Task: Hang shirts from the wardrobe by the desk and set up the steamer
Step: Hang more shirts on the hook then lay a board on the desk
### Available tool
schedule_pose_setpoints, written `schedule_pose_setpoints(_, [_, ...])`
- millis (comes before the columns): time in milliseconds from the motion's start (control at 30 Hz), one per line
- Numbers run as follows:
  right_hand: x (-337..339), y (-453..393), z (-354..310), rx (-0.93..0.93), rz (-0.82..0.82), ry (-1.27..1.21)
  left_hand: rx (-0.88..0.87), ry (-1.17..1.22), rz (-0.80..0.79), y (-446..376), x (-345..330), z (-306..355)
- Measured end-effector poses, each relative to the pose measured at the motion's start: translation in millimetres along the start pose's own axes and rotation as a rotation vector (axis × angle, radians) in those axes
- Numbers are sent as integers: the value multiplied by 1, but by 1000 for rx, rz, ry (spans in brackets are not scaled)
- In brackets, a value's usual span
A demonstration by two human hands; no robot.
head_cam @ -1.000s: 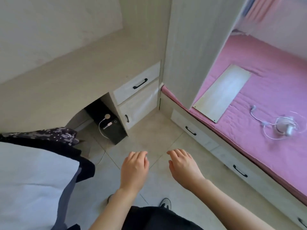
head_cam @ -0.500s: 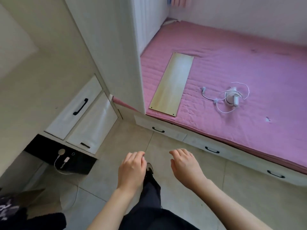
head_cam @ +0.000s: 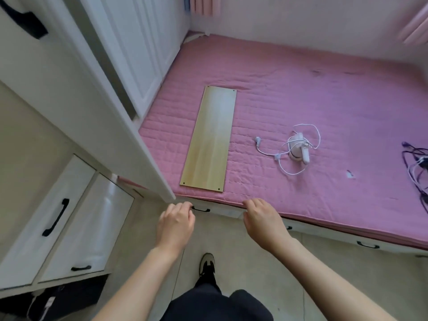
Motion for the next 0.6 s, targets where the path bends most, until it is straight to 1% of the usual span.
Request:
schedule_pose_setpoints(167, [-2,-54,27,-64,-78,-29,-21,9,-80,-61,-17,16])
schedule_pose_setpoints(333, [-4,-110,59,-63,-119,-12,33,28,-149,-117,-38,25])
schedule_pose_setpoints(500, [-24,-171,92,-55,-214,-10,206,32,-231,-172,-65,16])
schedule_pose_setpoints(600, [-42,-212,114,-55,-277,-63,362,67,-255,-202,-86,6])
Point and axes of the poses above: each hand's wrist, its own y-axis away from the middle knuckle, its own x-axis out of the back of the hand, z = x × y, the point moved 4 cm from there along -y, towards the middle knuckle, and after that the axes turned 8 degrees about y, right-handed, at the moved point
